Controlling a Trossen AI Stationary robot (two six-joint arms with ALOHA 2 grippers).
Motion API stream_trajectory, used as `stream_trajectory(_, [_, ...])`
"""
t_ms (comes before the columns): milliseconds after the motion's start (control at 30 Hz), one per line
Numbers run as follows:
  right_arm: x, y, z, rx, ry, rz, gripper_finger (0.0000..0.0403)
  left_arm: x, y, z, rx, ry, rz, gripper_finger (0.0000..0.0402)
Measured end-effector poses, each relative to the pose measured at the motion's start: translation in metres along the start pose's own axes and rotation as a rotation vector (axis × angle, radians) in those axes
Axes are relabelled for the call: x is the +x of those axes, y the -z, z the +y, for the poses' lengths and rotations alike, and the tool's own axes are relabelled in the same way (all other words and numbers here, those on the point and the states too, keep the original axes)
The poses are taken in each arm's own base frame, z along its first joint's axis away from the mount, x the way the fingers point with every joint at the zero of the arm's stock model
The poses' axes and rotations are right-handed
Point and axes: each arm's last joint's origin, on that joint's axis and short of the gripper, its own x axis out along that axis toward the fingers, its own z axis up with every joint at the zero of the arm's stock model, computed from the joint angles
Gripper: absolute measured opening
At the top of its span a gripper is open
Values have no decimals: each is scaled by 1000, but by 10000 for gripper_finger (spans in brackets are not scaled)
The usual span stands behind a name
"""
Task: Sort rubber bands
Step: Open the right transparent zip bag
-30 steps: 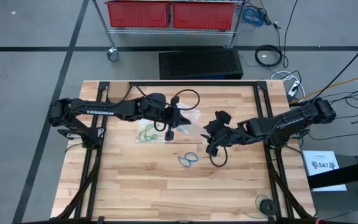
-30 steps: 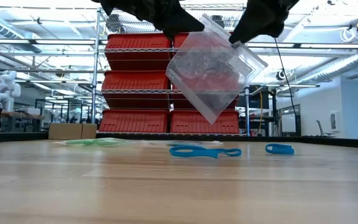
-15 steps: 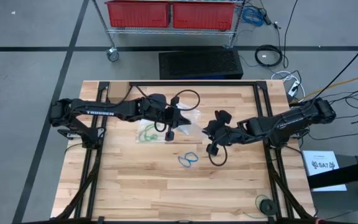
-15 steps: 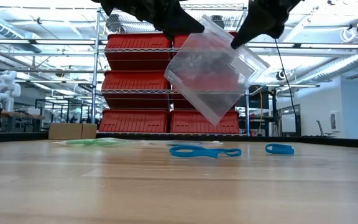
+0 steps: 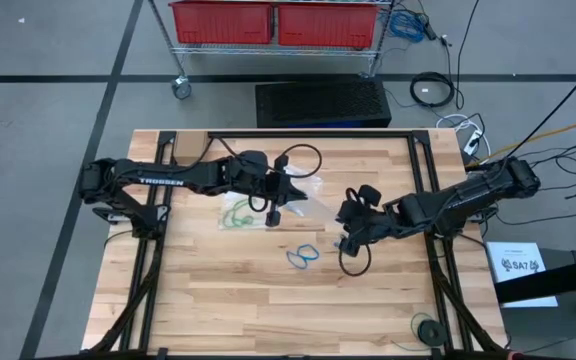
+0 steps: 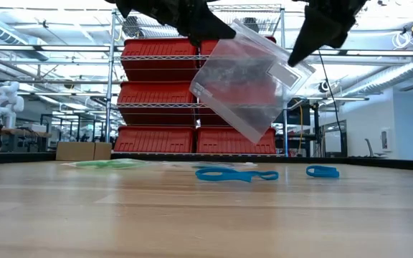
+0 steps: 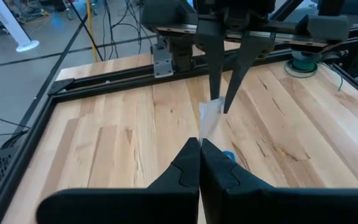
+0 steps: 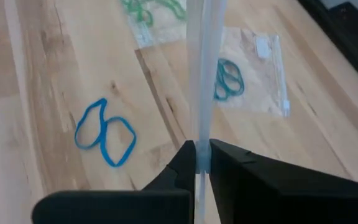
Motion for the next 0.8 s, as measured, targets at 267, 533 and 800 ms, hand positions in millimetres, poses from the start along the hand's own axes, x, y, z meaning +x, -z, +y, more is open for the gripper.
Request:
stream_trajectory(267, [-2, 5, 1, 7, -10, 38, 9, -4, -2, 2, 3, -13, -5, 0])
stream_trajectory(533, [-2, 7, 1, 18, -14, 62, 41, -4, -1, 2, 2, -18, -3, 0])
stream_trajectory(800, [-2, 9, 2, 17, -45, 97, 96, -5, -2, 3, -2, -24, -5, 0])
